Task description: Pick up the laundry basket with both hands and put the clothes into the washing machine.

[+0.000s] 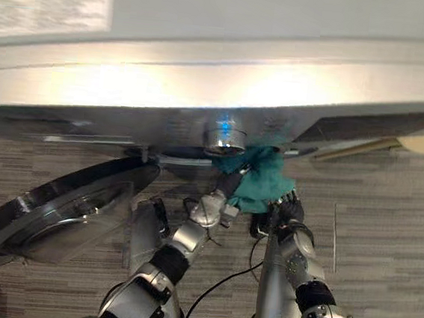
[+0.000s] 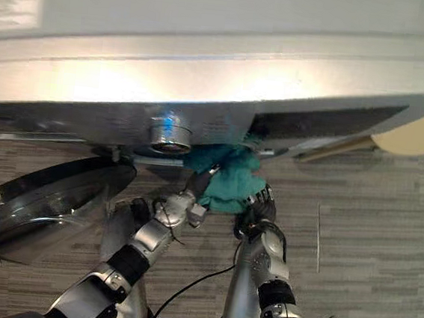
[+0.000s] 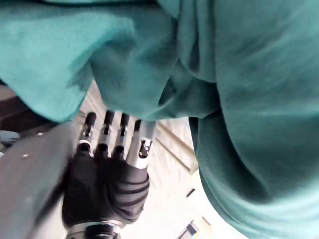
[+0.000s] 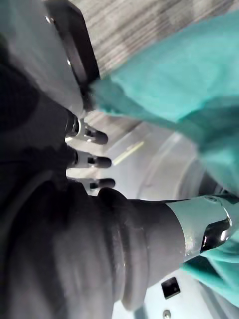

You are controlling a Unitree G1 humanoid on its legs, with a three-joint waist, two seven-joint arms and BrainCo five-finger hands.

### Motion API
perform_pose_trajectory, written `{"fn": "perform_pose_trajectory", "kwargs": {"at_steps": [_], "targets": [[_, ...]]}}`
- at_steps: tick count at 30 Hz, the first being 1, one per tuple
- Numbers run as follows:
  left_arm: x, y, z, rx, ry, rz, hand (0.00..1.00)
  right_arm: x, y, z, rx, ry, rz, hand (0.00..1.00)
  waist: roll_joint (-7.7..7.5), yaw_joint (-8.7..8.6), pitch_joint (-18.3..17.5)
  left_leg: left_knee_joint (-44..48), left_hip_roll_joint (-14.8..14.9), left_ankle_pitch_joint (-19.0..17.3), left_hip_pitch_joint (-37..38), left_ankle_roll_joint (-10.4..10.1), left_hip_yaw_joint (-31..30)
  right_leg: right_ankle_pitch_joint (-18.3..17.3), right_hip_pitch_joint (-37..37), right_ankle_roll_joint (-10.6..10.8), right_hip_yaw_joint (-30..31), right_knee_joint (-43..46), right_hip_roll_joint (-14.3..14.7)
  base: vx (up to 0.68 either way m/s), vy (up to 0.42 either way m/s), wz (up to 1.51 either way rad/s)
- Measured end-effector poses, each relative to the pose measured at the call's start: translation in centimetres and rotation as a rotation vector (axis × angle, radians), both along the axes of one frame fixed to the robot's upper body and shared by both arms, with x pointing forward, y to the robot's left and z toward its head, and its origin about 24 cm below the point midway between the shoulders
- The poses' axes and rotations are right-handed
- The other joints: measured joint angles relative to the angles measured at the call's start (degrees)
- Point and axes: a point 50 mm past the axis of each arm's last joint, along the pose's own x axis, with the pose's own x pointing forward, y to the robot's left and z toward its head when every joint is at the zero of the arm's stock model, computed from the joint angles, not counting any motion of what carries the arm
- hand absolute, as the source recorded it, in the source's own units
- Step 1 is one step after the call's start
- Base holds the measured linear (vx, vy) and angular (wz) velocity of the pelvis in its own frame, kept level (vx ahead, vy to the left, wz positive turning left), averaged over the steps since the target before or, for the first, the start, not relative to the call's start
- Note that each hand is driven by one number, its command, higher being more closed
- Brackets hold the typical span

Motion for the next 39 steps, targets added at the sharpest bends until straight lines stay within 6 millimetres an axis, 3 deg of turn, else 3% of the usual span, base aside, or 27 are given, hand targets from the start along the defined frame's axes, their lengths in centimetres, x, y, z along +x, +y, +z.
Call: {"fn": "perform_pose_trajectory", "kwargs": {"at_steps": [4, 7, 10, 12, 14, 15, 17, 21, 25, 26, 32, 39], "targets": [[1.3, -0.8, 3.0, -0.035, -0.078, 0.027, 1.00, 0.6, 0.2, 2.5, 0.028, -0.107, -0.031, 0.00, -0.45, -0.34, 0.55, 4.07, 1.27, -0.90, -5.88, 0.08, -0.90, -0.04, -6.37, -0.30, 0.97, 3.32, 1.29, -0.02, -0.052, -0.25], [3.6, 1.3, 6.0, -0.124, -0.127, 0.167, 1.00, 0.9, 0.2, 3.9, 0.035, -0.170, -0.051, 0.00, -1.05, -1.04, 0.97, 7.06, 3.04, -2.12, -8.63, 0.11, -0.81, 0.20, -9.65, -0.41, 2.09, 4.84, 2.97, 0.02, 0.002, -0.33], [6.6, 7.2, 10.6, -0.237, -0.206, 0.388, 1.00, 1.0, 0.2, 5.2, 0.042, -0.228, -0.058, 0.00, -1.79, -1.56, 1.36, 8.82, 4.82, -2.89, -11.11, 0.18, -0.09, 1.15, -12.98, -0.87, 3.03, 5.07, 4.83, 0.02, 0.006, -0.40], [8.4, 14.2, 16.2, -0.322, -0.315, 0.574, 1.00, 1.0, 0.2, 6.1, 0.052, -0.275, -0.064, 0.00, -2.72, -2.08, 1.78, 9.42, 6.17, -2.91, -13.36, 0.22, 0.14, 1.72, -15.66, -1.03, 3.31, 5.03, 6.15, 0.03, -0.012, -0.33], [8.5, 17.3, 19.3, -0.376, -0.378, 0.648, 1.00, 0.9, 0.0, 6.5, 0.058, -0.294, -0.071, 0.00, -2.98, -2.86, 1.89, 9.70, 6.42, -2.90, -14.84, 0.22, -0.29, 1.99, -16.83, -1.47, 3.01, 5.06, 6.48, 0.04, 0.000, -0.12], [8.3, 19.3, 22.1, -0.412, -0.439, 0.688, 1.00, 0.9, -0.3, 6.4, 0.057, -0.302, -0.078, 0.00, -3.01, -2.87, 1.88, 9.86, 6.61, -2.89, -15.94, 0.23, -0.67, 2.23, -17.57, -1.86, 2.69, 5.06, 6.56, 0.08, 0.026, -0.05], [8.0, 19.1, 24.8, -0.464, -0.502, 0.681, 1.00, 0.4, -1.6, 5.7, 0.069, -0.287, -0.129, 0.00, -3.13, -2.56, 1.90, 10.26, 6.86, -2.87, -17.15, 0.23, -1.22, 2.36, -18.16, -2.10, 2.27, 5.20, 6.78, 0.09, 0.038, -0.03], [8.0, 18.7, 25.6, -0.492, -0.495, 0.660, 1.00, -0.8, -2.8, 4.0, 0.093, -0.241, -0.169, 0.00, -3.25, -2.51, 1.83, 10.92, 6.91, -2.88, -17.96, 0.24, -1.84, 2.34, -18.45, -2.12, 2.01, 5.45, 6.88, 0.05, 0.030, 0.00], [7.5, 18.2, 28.6, -0.460, -0.570, 0.647, 1.00, -3.0, -4.2, 1.3, 0.126, -0.142, -0.227, 0.00, -3.46, -2.24, 1.70, 12.33, 6.89, -3.04, -20.77, 0.52, -3.39, 2.35, -20.57, -2.21, 1.61, 6.82, 6.82, 0.00, -0.002, 0.02], [7.3, 18.6, 28.9, -0.441, -0.586, 0.670, 0.00, -3.4, -4.3, 0.9, 0.138, -0.129, -0.236, 0.00, -3.47, -2.78, 1.70, 12.56, 6.89, -3.07, -21.10, 0.59, -3.86, 2.35, -20.66, -2.30, 1.41, 7.07, 6.84, 0.00, 0.000, 0.00], [6.6, 18.2, 29.7, -0.296, -0.689, 0.792, 0.00, -5.1, -4.7, -0.2, 0.146, -0.105, -0.252, 0.00, -3.57, -2.85, 1.64, 12.61, 6.89, -3.00, -21.16, 0.51, -4.14, 2.57, -21.04, -3.19, 1.25, 7.59, 6.89, 0.03, -0.009, 0.00], [6.2, 17.5, 29.7, -0.102, -0.781, 0.894, 0.00, -4.8, -4.0, 0.8, 0.137, -0.162, -0.211, 0.00, -3.64, -3.00, 1.60, 13.06, 6.64, -2.74, -21.28, 0.04, -4.99, 2.84, -20.40, -3.62, 0.69, 7.81, 6.64, 0.08, 0.009, 0.02]]}}
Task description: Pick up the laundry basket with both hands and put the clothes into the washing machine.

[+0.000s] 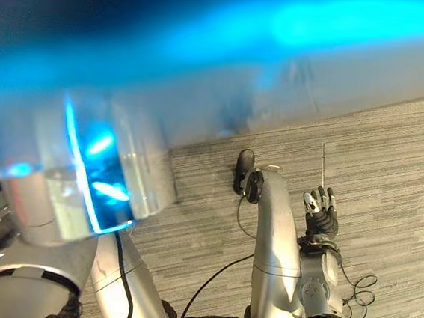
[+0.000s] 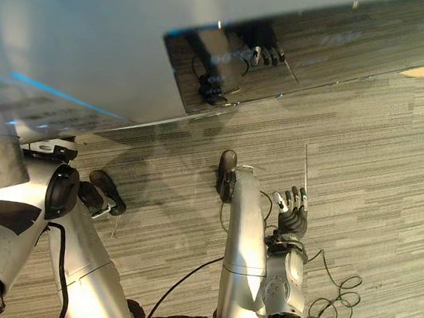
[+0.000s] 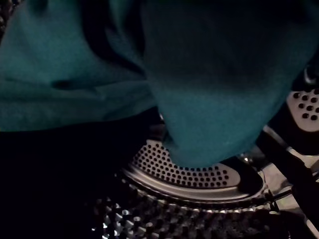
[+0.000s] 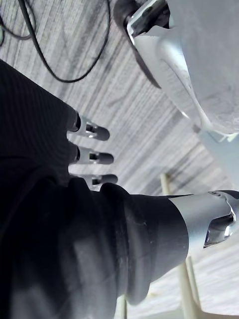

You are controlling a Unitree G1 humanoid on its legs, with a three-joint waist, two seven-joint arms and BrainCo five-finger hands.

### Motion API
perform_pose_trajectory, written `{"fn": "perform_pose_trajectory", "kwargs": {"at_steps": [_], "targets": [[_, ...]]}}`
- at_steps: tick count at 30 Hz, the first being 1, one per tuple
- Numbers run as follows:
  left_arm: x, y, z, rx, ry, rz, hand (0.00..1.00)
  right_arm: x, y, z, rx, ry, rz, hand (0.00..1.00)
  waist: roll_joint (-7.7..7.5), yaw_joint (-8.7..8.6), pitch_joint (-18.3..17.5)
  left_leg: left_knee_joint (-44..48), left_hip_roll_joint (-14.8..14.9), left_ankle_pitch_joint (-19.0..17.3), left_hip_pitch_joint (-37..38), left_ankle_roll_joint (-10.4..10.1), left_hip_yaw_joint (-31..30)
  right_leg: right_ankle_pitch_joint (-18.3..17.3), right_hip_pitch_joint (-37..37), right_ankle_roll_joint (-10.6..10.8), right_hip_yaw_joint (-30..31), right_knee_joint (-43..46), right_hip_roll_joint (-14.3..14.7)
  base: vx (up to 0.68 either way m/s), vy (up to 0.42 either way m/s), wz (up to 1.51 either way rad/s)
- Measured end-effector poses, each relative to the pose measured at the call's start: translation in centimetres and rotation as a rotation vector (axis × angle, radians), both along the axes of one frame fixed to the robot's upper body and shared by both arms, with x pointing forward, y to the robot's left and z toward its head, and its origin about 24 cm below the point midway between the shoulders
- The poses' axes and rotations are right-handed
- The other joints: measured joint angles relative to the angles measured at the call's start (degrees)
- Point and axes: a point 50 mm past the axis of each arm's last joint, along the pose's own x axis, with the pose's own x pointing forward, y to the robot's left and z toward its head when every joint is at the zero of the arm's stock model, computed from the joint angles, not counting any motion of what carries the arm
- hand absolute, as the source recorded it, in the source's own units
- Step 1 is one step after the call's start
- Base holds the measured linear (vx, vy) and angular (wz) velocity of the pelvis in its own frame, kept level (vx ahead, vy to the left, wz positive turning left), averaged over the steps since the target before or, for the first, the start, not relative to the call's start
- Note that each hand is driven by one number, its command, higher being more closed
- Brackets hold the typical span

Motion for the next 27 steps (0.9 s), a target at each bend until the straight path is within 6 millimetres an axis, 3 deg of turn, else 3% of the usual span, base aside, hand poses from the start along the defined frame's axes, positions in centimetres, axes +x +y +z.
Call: {"fn": "perform_pose_trajectory", "kwargs": {"at_steps": [3, 5, 7, 9, 11, 12, 15, 19, 23, 27], "targets": [[0.5, -0.4, -1.3, -0.039, 0.035, -0.036, 0.00, 0.2, 0.3, -0.1, -0.011, 0.009, 0.023, 0.00, -0.03, -0.33, -0.02, -0.49, -0.55, 0.01, 1.49, -0.01, 0.25, -0.17, 1.50, 0.12, -0.04, -0.27, -0.62, 0.10, 0.017, 0.10], [1.1, -1.1, -3.5, -0.075, 0.095, -0.077, 0.00, 0.1, 0.2, -0.7, -0.018, 0.039, 0.028, 0.00, -0.06, -0.23, -0.05, -1.37, -0.55, 0.00, 3.49, 0.00, 0.66, -0.35, 3.51, 0.32, -0.18, -1.17, -0.66, 0.08, 0.007, 0.04], [2.5, -1.6, -8.4, -0.143, 0.255, -0.100, 0.00, 0.0, 0.1, -1.3, -0.022, 0.069, 0.029, 0.00, -0.09, -0.17, -0.18, -3.58, -0.51, -0.02, 7.82, -0.02, 1.96, -0.59, 7.23, 0.52, -0.14, -3.12, -0.66, 0.08, -0.004, 0.03], [3.2, -1.6, -12.0, -0.186, 0.380, -0.118, 0.00, -0.1, 0.4, -1.6, -0.022, 0.089, 0.038, 0.00, -0.64, -0.09, -0.73, -5.14, -0.47, -0.03, 11.13, -0.04, 3.54, -0.71, 9.50, 0.71, 0.41, -4.19, -0.65, 0.06, -0.015, -0.03], [3.3, -1.3, -19.5, -0.291, 0.629, -0.156, 0.00, -0.4, 1.4, -2.9, -0.017, 0.154, 0.085, 0.00, -1.31, -0.33, -5.07, -7.49, -0.13, -0.01, 13.89, -0.07, 5.51, -0.89, 11.11, 0.89, 0.64, -6.14, -0.51, 0.08, -0.019, -0.09], [3.2, -1.5, -20.9, -0.325, 0.677, -0.181, 0.00, -0.4, 1.5, -3.2, -0.015, 0.165, 0.091, 0.00, -1.40, -0.32, -5.26, -8.00, -0.13, 0.03, 15.12, -0.12, 6.02, -0.81, 12.08, 0.75, 0.75, -6.47, -0.52, 0.09, -0.011, -0.02], [1.8, -2.8, -27.2, -0.472, 0.850, -0.293, 0.00, -0.4, 2.2, -3.6, 0.004, 0.202, 0.110, 0.00, -1.47, -0.11, -5.35, -10.97, -0.65, 0.15, 21.68, -0.29, 8.12, -0.83, 17.54, 0.79, 0.91, -8.71, -1.08, 0.09, 0.005, 0.05], [-1.4, -2.4, -33.7, -0.664, 0.986, -0.335, 0.00, -0.8, 2.8, -4.6, 0.027, 0.259, 0.123, 0.00, -1.77, -0.11, -7.06, -17.69, -1.00, 1.46, 32.26, -0.65, 12.96, -0.66, 25.31, 0.96, 1.55, -13.43, -1.29, 0.10, -0.012, -0.02], [-3.3, -0.4, -36.4, -0.874, 0.984, -0.287, 0.00, -1.0, 3.0, -4.8, 0.012, 0.271, 0.135, 0.00, -1.67, -0.10, -9.38, -25.78, -1.93, 3.70, 40.28, -0.80, 17.05, 1.85, 31.31, 1.14, 1.89, -20.59, -0.75, 0.11, -0.017, -0.12], [-3.3, 0.4, -36.4, -1.002, 0.924, -0.289, 0.00, -1.1, 3.1, -4.9, 0.011, 0.274, 0.143, 0.00, -1.74, -0.18, -9.79, -30.19, -2.49, 5.00, 43.80, -0.31, 19.77, 4.76, 34.56, 2.01, 2.37, -26.87, -0.29, 0.09, 0.051, -0.15]]}}
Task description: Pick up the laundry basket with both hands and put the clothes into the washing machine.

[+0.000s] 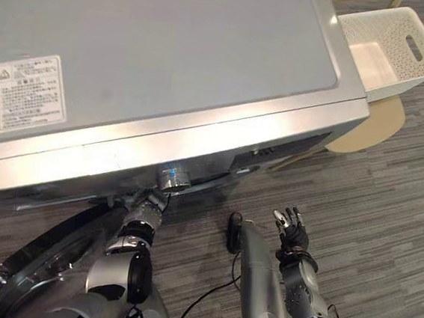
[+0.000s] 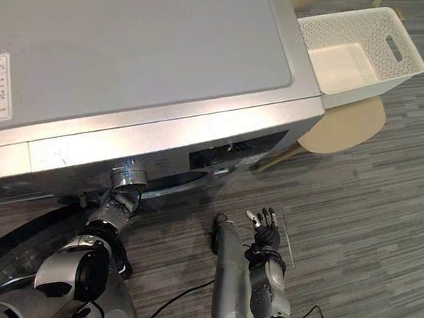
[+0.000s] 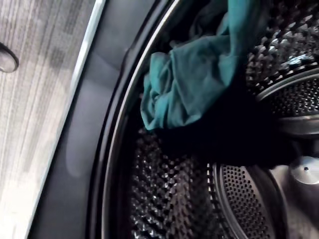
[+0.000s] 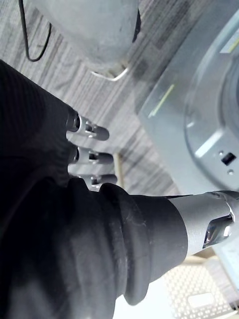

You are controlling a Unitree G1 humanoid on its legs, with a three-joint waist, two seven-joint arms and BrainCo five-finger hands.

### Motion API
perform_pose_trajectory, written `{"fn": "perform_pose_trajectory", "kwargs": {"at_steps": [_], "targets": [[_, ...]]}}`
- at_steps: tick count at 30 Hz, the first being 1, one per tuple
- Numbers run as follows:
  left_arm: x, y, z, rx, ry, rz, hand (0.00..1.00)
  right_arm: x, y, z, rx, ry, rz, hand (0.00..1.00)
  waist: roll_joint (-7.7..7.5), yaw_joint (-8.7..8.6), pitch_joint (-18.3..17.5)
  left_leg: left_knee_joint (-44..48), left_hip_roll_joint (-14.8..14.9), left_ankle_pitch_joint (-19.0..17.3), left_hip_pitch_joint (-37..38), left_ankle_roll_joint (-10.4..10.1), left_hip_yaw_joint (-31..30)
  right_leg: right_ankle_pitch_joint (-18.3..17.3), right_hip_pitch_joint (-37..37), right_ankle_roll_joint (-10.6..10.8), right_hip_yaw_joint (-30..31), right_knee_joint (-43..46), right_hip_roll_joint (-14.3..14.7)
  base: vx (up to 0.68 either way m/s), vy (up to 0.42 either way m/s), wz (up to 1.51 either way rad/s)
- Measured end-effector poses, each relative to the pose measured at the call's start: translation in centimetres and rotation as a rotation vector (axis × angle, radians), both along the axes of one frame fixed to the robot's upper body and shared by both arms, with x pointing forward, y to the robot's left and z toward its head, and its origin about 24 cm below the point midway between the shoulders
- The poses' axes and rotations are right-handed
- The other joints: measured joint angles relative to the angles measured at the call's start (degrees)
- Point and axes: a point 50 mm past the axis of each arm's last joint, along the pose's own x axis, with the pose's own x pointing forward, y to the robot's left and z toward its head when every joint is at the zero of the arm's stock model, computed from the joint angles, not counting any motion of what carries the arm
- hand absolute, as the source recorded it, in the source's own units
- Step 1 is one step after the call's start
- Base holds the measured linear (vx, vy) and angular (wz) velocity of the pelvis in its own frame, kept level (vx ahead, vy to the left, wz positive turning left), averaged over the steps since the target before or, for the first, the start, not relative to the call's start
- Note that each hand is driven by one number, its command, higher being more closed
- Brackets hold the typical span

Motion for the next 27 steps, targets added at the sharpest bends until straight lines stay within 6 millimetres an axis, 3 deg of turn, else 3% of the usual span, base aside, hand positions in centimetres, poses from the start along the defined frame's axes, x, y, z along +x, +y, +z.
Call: {"fn": "perform_pose_trajectory", "kwargs": {"at_steps": [4, 9, 12, 14, 16, 18, 20, 21, 22, 24, 25, 27], "targets": [[0.1, -0.1, 0.3, -0.031, -0.009, 0.019, 0.00, -0.8, 0.0, -0.6, 0.000, 0.026, 0.003, 0.00, -0.04, 0.02, -0.06, -3.06, -0.17, 1.42, 1.15, 0.33, 1.91, 3.24, 1.38, 0.31, 0.36, -5.48, 0.65, 0.09, 0.067, -0.16], [-1.5, -0.3, -1.5, 0.273, 0.105, -0.096, 0.00, -2.5, -0.2, -2.2, -0.009, 0.099, -0.004, 0.00, -0.04, 0.22, -0.06, -8.25, -1.54, 3.86, 4.73, 0.59, 2.29, 4.20, 5.40, 0.10, -1.55, -8.64, -0.44, 0.09, 0.022, 0.14], [-2.7, -1.3, -2.1, 0.429, 0.081, -0.199, 0.00, -3.4, -0.4, -3.6, -0.014, 0.168, -0.002, 0.00, 0.26, 1.50, -0.27, -12.97, -3.31, 5.87, 9.26, 0.34, 2.18, 4.16, 9.65, 0.05, -3.05, -10.46, -1.58, 0.06, -0.014, 0.30], [-4.6, -2.3, -4.2, 0.447, 0.138, -0.272, 0.00, -4.0, -0.5, -4.7, -0.014, 0.221, -0.001, 0.00, 0.79, 1.81, -1.22, -15.38, -3.77, 6.12, 11.68, 0.48, 2.37, 3.79, 12.35, 0.08, -3.87, -12.01, -2.01, 0.04, 0.005, 0.24], [-8.1, -3.8, -7.3, 0.464, 0.209, -0.385, 0.00, -6.0, -1.7, -6.6, -0.030, 0.345, -0.045, 0.00, 1.96, 1.98, -3.09, -19.72, -6.04, 7.31, 16.04, 0.83, 2.45, 3.14, 16.36, 0.77, -4.96, -13.65, -3.42, 0.09, 0.022, 0.41], [-13.6, -5.1, -11.4, 0.454, 0.372, -0.549, 0.00, -9.5, -3.9, -9.1, -0.056, 0.537, -0.099, 0.00, 5.23, 1.93, -8.67, -26.23, -9.16, 9.58, 20.02, 0.61, 1.95, 2.93, 20.64, 1.48, -6.60, -17.34, -5.46, 0.15, 0.050, 0.49], [-17.2, -5.0, -13.5, 0.466, 0.483, -0.649, 0.00, -12.0, -5.3, -10.3, -0.071, 0.660, -0.123, 0.00, 7.98, 1.83, -10.77, -31.80, -11.07, 11.69, 24.09, 0.78, 0.92, 3.76, 25.79, 2.54, -8.48, -21.87, -6.31, 0.12, 0.061, 0.48], [-18.3, -4.8, -14.0, 0.468, 0.519, -0.676, 0.00, -12.9, -5.7, -10.6, -0.073, 0.696, -0.132, 0.00, 8.27, 1.81, -11.15, -33.56, -11.57, 12.40, 25.35, 0.62, 0.49, 4.27, 27.57, 2.81, -9.24, -23.58, -6.42, 0.12, 0.092, 0.57], [-20.3, -4.3, -14.8, 0.460, 0.575, -0.702, 0.00, -14.1, -6.3, -11.0, -0.062, 0.734, -0.157, 0.00, 9.56, 1.84, -12.39, -36.84, -12.30, 13.79, 27.25, 0.85, -0.32, 5.50, 30.87, 3.40, -10.85, -27.28, -6.50, 0.12, 0.091, 0.52], [-21.7, -2.6, -15.3, 0.473, 0.626, -0.710, 0.00, -15.1, -6.8, -11.2, -0.055, 0.765, -0.169, 0.00, 10.19, 2.25, -14.18, -40.92, -13.36, 15.20, 29.96, 1.07, -0.76, 7.93, 35.16, 3.96, -12.44, -33.04, -6.49, 0.13, 0.108, 0.35], [-23.2, -1.5, -15.7, 0.467, 0.671, -0.708, 0.00, -15.5, -6.6, -11.4, -0.048, 0.777, -0.157, 0.00, 9.80, 2.18, -15.38, -42.06, -13.97, 15.35, 31.23, 1.16, -1.21, 9.71, 38.12, 4.53, -13.20, -36.96, -6.49, 0.10, 0.086, 0.11], [-24.3, -0.8, -15.9, 0.440, 0.701, -0.680, 0.00, -15.9, -6.4, -11.6, -0.039, 0.795, -0.150, 0.00, 9.22, 2.19, -16.57, -42.47, -14.40, 15.35, 31.97, 1.16, -1.23, 10.81, 39.99, 4.83, -13.51, -39.48, -6.57, 0.08, 0.056, 0.08]]}}
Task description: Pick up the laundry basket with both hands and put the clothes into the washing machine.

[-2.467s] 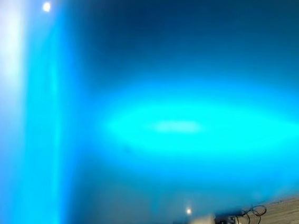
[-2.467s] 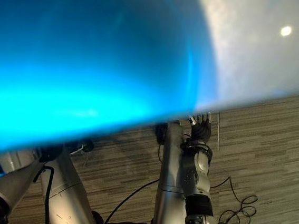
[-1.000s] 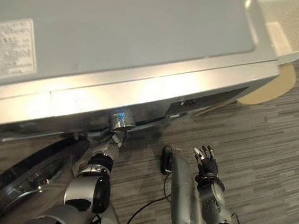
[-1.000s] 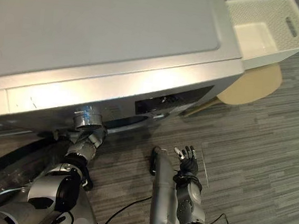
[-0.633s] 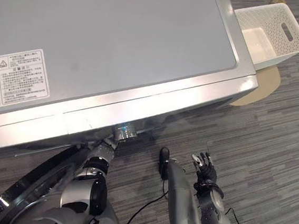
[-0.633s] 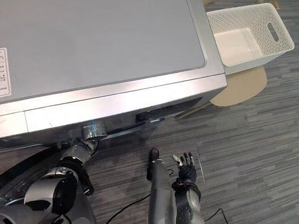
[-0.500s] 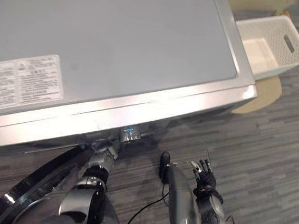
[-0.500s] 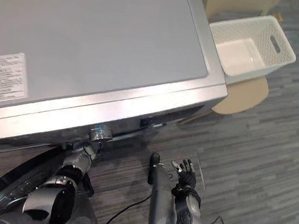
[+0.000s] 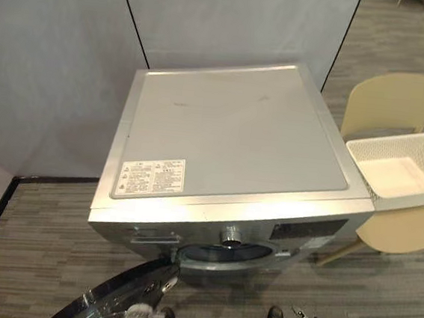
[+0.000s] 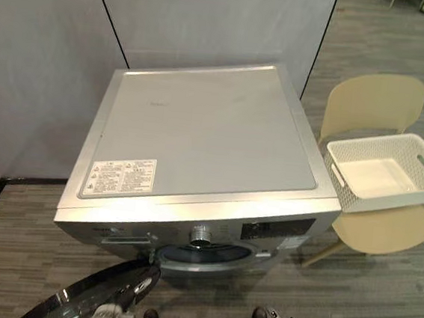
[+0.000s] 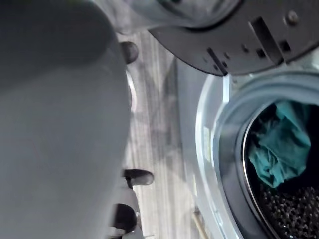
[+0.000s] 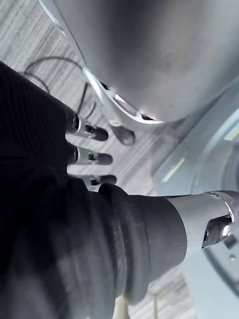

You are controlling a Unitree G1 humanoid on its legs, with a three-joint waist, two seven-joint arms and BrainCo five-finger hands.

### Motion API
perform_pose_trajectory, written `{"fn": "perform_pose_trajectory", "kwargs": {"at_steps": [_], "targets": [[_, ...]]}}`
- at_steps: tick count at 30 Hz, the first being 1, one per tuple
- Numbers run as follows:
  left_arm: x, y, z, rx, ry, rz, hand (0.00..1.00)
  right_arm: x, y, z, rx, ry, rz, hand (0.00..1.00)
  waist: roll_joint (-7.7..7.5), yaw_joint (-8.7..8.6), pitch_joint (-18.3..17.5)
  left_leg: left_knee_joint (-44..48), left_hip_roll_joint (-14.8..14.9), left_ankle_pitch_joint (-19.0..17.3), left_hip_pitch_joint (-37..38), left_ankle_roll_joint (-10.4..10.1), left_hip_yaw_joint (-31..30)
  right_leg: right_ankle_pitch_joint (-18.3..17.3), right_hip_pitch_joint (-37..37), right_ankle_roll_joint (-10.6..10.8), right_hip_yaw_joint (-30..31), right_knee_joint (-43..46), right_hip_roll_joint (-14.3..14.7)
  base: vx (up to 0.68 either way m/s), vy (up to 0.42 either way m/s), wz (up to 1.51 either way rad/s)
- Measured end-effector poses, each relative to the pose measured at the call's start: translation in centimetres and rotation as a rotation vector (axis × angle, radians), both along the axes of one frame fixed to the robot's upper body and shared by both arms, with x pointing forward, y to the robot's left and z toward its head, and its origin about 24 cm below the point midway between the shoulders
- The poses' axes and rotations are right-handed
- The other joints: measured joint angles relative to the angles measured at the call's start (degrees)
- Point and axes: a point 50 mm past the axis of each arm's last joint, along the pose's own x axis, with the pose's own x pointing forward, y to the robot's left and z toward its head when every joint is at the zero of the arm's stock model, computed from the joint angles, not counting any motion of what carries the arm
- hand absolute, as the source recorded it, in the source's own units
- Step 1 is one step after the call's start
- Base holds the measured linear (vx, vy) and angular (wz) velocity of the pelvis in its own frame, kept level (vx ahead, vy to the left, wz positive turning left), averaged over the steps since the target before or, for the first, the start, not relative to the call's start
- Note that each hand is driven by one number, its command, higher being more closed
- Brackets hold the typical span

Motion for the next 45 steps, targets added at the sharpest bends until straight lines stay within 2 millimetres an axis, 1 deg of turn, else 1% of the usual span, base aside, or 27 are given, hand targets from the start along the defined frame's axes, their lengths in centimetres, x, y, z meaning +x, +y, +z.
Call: {"fn": "perform_pose_trajectory", "kwargs": {"at_steps": [3, 5, 10, 12, 13, 14, 15, 16, 17, 20, 21, 22, 23, 24, 25, 26, 28, 32, 35, 37, 38, 39, 40, 42, 43, 44, 45], "targets": [[-0.4, 1.3, 0.0, 0.004, 0.004, 0.035, 0.00, -0.7, 1.1, -0.5, 0.047, 0.035, 0.030, 0.00, -2.24, 0.64, -1.21, -0.15, -0.16, -0.03, 2.25, -0.02, -0.93, 0.48, 3.82, 0.21, -1.05, -2.19, 0.11, 0.08, 0.024, 0.11], [-0.6, 1.6, 0.0, -0.003, -0.002, 0.088, 0.00, -1.0, 1.4, -0.7, 0.050, 0.059, 0.065, 0.00, -2.74, 0.68, -1.00, 1.67, 0.19, -0.24, 2.34, 0.05, -2.49, 0.47, 6.14, 0.18, -2.19, -2.93, 0.38, 0.04, -0.020, 0.32], [-0.1, 1.2, 0.2, -0.044, -0.051, 0.194, 0.00, -0.1, 1.0, -0.4, 0.015, 0.057, 0.196, 0.00, -1.04, 0.60, -0.91, 7.17, 1.53, -1.07, -4.00, 0.32, -11.52, -1.20, 8.38, -1.39, -9.03, -2.89, 1.90, -0.09, -0.034, 0.77], [0.9, 0.0, 0.4, -0.081, -0.087, 0.232, 0.00, 0.6, -0.1, -0.1, -0.020, 0.049, 0.203, 0.00, 0.95, 0.96, -0.38, 5.07, 0.70, 3.42, -8.26, 2.41, -14.61, -2.74, 6.66, -1.58, -13.99, -0.35, 1.59, -0.13, -0.003, 1.33], [1.2, 0.0, 0.6, -0.081, -0.102, 0.233, 0.00, 1.5, -0.3, 0.1, -0.032, 0.032, 0.204, 0.00, 1.80, 1.16, 0.29, 5.43, 0.30, 6.73, -11.06, 4.07, -14.58, -4.04, 4.74, -3.75, -13.50, 1.66, 1.95, -0.24, -0.009, 1.22], [1.9, 0.4, 0.8, -0.072, -0.124, 0.224, 0.00, 2.0, -0.4, 0.3, -0.040, 0.020, 0.201, 0.00, 1.29, 0.56, 0.78, 2.16, -1.07, 11.41, -12.28, 4.97, -13.97, -3.69, 3.93, -5.83, -14.36, 0.67, 1.76, -0.28, 0.013, 1.29], [1.8, 0.5, 0.8, -0.069, -0.114, 0.239, 0.00, 2.8, -0.4, 0.4, -0.038, -0.003, 0.171, 0.00, 1.18, 1.34, 1.97, 20.09, -0.86, -1.09, -15.76, 7.35, -9.34, -2.91, 3.92, -4.93, -16.97, 2.57, 0.57, -0.24, 0.035, 1.08], [1.6, 0.5, 0.7, -0.065, -0.108, 0.246, 0.00, 2.9, -0.4, 0.5, -0.042, -0.014, 0.160, 0.00, 1.29, 1.54, 2.15, 29.88, -0.48, -5.56, -17.04, 9.17, -8.40, -3.02, 4.15, -5.04, -17.57, 3.92, -0.04, -0.22, 0.080, 0.50], [0.9, 0.4, 0.6, -0.073, -0.106, 0.268, 0.00, 3.0, -0.6, 0.6, -0.043, -0.032, 0.134, 0.00, 1.30, 1.93, 2.19, 41.98, -0.75, -8.75, -15.97, 8.78, -7.68, -3.00, 5.10, -5.04, -18.50, 5.24, -1.10, -0.18, 0.075, 0.23], [-0.1, 0.4, 0.3, -0.082, -0.084, 0.274, 0.00, 3.0, -0.5, 0.7, -0.038, -0.048, 0.105, 0.00, 1.64, 0.78, 2.11, 51.94, 1.72, -9.11, -9.85, 8.14, -8.91, -1.69, 4.65, -4.85, -18.73, 5.93, -1.27, -0.18, 0.143, 0.13], [-0.1, 0.2, 0.3, -0.091, -0.084, 0.265, 0.00, 3.0, -0.5, 0.7, -0.034, -0.052, 0.092, 0.00, 1.67, 0.69, 2.06, 50.65, 2.33, -9.15, -8.77, 7.59, -9.48, -1.30, 4.22, -4.63, -18.91, 6.44, -1.48, -0.18, 0.279, 0.44], [0.0, 0.3, 0.3, -0.092, -0.083, 0.253, 0.00, 2.1, -0.4, 0.4, -0.012, -0.037, 0.028, 0.00, 1.35, -0.15, 2.00, 41.28, -1.01, -14.33, -5.78, 3.31, -9.43, 0.24, 2.84, -3.64, -19.80, 6.13, -2.75, -0.16, 0.228, 0.45], [-0.1, 0.7, 0.3, -0.084, -0.082, 0.253, 0.00, 1.6, 0.2, 0.1, 0.011, -0.019, 0.020, 0.00, 0.24, -0.30, 1.60, 36.98, -2.35, -15.33, -4.84, 2.67, -9.55, 0.87, 2.19, -3.75, -19.72, 5.15, -3.37, -0.16, 0.227, 0.68], [-0.2, 1.4, 0.4, -0.068, -0.078, 0.251, 0.00, 0.7, 1.2, -0.4, 0.052, 0.017, 0.019, 0.00, -1.76, -0.58, 0.85, 29.28, -4.11, -16.93, -2.77, 3.38, -9.28, 1.12, 1.42, -4.08, -19.93, 4.47, -3.41, -0.10, 0.118, 0.66], [0.0, 1.5, 0.4, -0.073, -0.077, 0.242, 0.00, 0.1, 1.5, -0.6, 0.067, 0.032, -0.004, 0.00, -1.17, -0.44, 1.51, 24.01, -4.86, -18.59, -1.00, 3.74, -8.85, 2.72, 1.39, -3.90, -20.69, 3.88, -3.75, -0.09, 0.145, 0.66], [0.1, 1.4, 0.4, -0.077, -0.072, 0.231, 0.00, 0.1, 1.4, -0.6, 0.067, 0.032, -0.020, 0.00, -1.93, -0.37, 1.56, 22.59, -5.13, -19.12, -0.22, 3.93, -8.81, 3.01, 1.66, -3.63, -21.20, 4.31, -4.16, -0.13, 0.187, 0.55], [-0.4, 1.3, 0.2, -0.079, -0.055, 0.225, 0.00, -0.5, 1.4, -0.7, 0.067, 0.050, -0.032, 0.00, -1.64, -0.23, 1.93, 19.87, -6.70, -19.15, 1.64, 4.23, -8.79, 3.92, 2.46, -4.29, -21.52, 4.72, -5.46, -0.18, 0.162, 0.27], [-0.4, 1.4, 0.2, -0.033, -0.037, 0.101, 0.00, -0.7, 1.4, -0.7, 0.066, 0.053, -0.005, 0.00, -3.22, -0.18, 0.89, 11.24, -10.18, -16.09, 5.62, 7.36, -6.52, 5.94, 1.21, -3.01, -18.84, 2.50, -7.23, -0.21, 0.047, -0.33], [-0.2, 0.9, 0.2, -0.023, -0.031, 0.023, 0.00, -0.1, 1.4, -0.5, 0.052, 0.035, 0.040, 0.00, -4.05, -0.47, 0.73, 5.28, -12.54, -12.45, 5.86, 8.06, -3.58, 6.77, -3.02, -4.94, -16.07, 2.25, -8.33, -0.13, 0.008, -0.47], [0.3, 0.9, 0.3, -0.015, -0.035, 0.003, 0.00, -0.1, 1.3, -0.5, 0.046, 0.035, 0.059, 0.00, -4.27, -0.61, 0.91, 5.53, -12.50, -11.98, 5.91, 8.51, -2.75, 3.95, -4.04, -7.59, -14.06, 3.82, -7.45, -0.09, -0.004, -0.24], [0.2, 0.9, 0.3, -0.012, -0.030, -0.008, 0.00, -0.1, 1.2, -0.4, 0.041, 0.035, 0.067, 0.00, -3.70, -0.55, 1.06, 5.49, -11.29, -11.85, 6.33, 8.42, -2.52, -0.19, -4.73, -10.03, -12.56, 6.29, -6.06, -0.06, -0.065, 0.00], [0.1, 0.9, 0.2, -0.008, -0.028, -0.018, 0.00, 0.2, 1.3, -0.4, 0.039, 0.029, 0.089, 0.00, -3.32, -0.93, 1.47, 5.86, -9.49, -11.84, 7.25, 8.15, -2.27, -2.70, -6.27, -12.03, -9.62, 14.26, -4.42, -0.06, -0.112, 0.14], [0.3, 2.0, 0.5, 0.020, -0.036, -0.017, 0.00, -0.8, 2.2, -0.7, 0.060, 0.051, 0.118, 0.00, -7.11, -1.33, 0.64, 6.52, -9.81, -12.64, 7.39, 6.89, -3.23, -0.34, -6.32, -10.08, -8.83, 17.48, -3.24, -0.04, -0.097, 0.02], [0.4, 2.3, 0.5, 0.026, -0.035, -0.017, 0.00, -0.4, 2.8, -0.7, 0.075, 0.041, 0.152, 0.00, -6.31, -0.27, 0.39, 6.28, -8.02, -12.82, 7.05, 7.16, -3.11, 2.42, -5.67, -4.83, -6.45, 13.89, -0.31, -0.03, -0.100, -0.17], [0.2, 2.1, 0.4, 0.020, -0.027, -0.011, 0.00, 0.5, 3.0, -0.6, 0.075, 0.020, 0.166, 0.00, -6.58, -0.69, 0.65, 6.28, -5.95, -11.79, 6.67, 7.22, -2.65, -1.91, -6.07, -5.59, -4.35, 19.59, 1.01, -0.02, -0.158, 0.11], [0.0, 2.3, 0.3, 0.026, -0.013, -0.009, 0.00, -0.2, 3.2, -0.7, 0.078, 0.038, 0.182, 0.00, -8.04, -1.02, 0.19, 6.01, -6.80, -10.97, 6.78, 6.36, -3.61, -7.16, -5.21, -6.69, -4.08, 26.77, 0.76, 0.00, -0.150, 0.17], [0.2, 2.6, 0.4, 0.033, -0.019, -0.010, 0.00, -0.5, 3.1, -0.8, 0.077, 0.046, 0.183, 0.00, -8.57, -0.64, 0.13, 5.96, -7.38, -10.66, 6.86, 6.21, -4.04, -7.59, -4.64, -6.67, -3.99, 25.50, 0.81, 0.00, -0.082, 0.07]]}}
